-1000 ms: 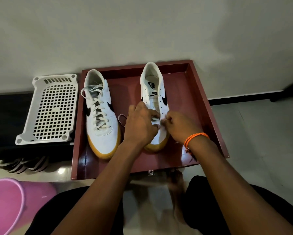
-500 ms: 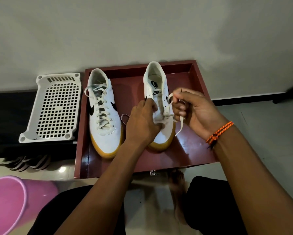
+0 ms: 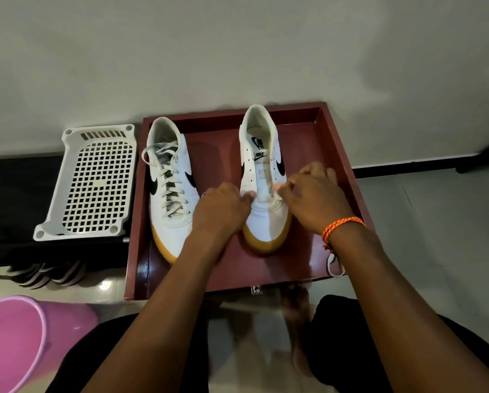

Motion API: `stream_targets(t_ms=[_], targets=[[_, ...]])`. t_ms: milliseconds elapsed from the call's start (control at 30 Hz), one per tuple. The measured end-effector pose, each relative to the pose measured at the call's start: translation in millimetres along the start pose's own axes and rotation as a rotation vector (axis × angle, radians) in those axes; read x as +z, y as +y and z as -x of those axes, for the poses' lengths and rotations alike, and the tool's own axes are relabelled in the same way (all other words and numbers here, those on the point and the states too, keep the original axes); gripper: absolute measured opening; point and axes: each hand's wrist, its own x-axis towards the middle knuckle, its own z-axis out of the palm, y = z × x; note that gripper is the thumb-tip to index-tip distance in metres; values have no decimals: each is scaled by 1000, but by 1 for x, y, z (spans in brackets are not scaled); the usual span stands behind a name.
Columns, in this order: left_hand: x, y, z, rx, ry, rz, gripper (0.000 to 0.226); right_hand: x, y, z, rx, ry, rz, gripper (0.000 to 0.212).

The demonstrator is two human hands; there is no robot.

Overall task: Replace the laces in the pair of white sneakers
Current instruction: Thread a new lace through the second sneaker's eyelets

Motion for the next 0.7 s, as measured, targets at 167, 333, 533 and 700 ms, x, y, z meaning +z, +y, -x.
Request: stream_targets(t_ms=[167,333,533,700], targets=[[-10,6,3,87,-68,146,45,8,3,-8,50,-141,-113,28],[-41,21,25,166,-60,458,40,-29,-11,-3,40,-130,-611,26],[-85,49,65,246,16,793,26,-81,-32,30,-120,-27,-860,30],[-114,74,93,313,122,900,19,-123,-58,57,-203,-15,-992,26]])
